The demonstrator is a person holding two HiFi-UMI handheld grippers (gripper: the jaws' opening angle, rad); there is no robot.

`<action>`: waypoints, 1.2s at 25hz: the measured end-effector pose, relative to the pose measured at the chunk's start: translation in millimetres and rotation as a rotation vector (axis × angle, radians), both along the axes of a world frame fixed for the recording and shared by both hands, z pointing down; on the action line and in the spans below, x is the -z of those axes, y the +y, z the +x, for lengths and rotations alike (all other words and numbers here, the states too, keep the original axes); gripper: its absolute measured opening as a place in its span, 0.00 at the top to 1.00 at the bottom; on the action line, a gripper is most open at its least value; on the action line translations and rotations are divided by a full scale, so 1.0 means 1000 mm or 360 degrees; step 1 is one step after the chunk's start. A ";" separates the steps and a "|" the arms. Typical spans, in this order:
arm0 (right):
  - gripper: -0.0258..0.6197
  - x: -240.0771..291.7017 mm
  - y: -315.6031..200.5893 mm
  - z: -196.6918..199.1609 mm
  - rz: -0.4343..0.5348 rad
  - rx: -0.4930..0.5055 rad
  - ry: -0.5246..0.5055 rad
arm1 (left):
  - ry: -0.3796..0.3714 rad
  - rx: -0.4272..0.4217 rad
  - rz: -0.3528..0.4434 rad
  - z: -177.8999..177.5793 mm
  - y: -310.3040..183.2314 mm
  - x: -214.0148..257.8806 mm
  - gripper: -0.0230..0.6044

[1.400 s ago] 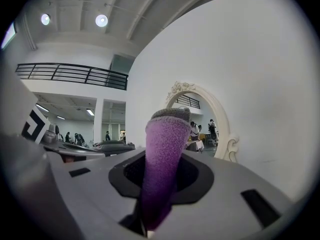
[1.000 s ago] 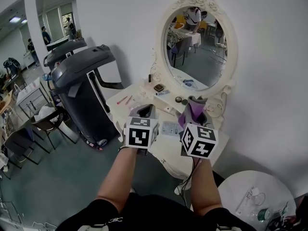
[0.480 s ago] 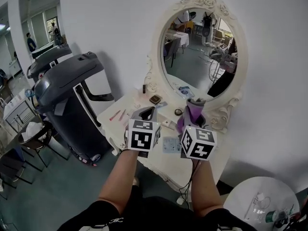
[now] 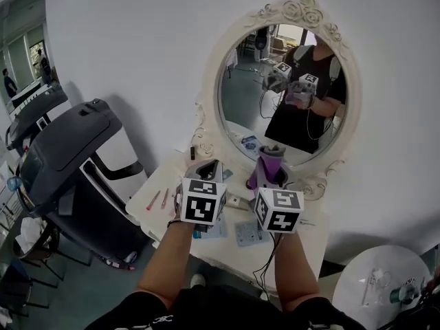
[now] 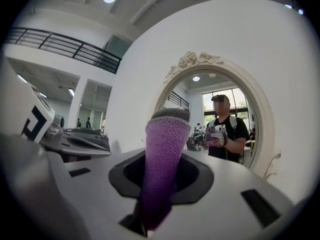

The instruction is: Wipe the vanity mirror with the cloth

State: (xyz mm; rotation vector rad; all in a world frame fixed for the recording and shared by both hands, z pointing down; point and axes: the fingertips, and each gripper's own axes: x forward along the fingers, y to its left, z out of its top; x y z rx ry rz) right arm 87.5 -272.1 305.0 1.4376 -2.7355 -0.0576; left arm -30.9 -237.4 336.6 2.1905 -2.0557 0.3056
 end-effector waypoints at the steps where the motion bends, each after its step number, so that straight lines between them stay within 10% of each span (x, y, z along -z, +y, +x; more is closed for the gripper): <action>1: 0.81 0.002 -0.006 -0.003 0.0024 -0.0030 0.0043 | 0.0000 -0.0021 0.0005 -0.005 -0.006 0.002 0.96; 11: 0.81 0.055 -0.082 0.067 0.0139 -0.0585 0.0043 | 0.0013 -0.0335 0.0012 -0.018 -0.066 0.004 0.96; 30: 0.81 0.188 -0.153 0.089 0.1025 -0.0744 0.1911 | 0.0051 -0.0569 -0.0022 0.027 -0.102 -0.010 0.96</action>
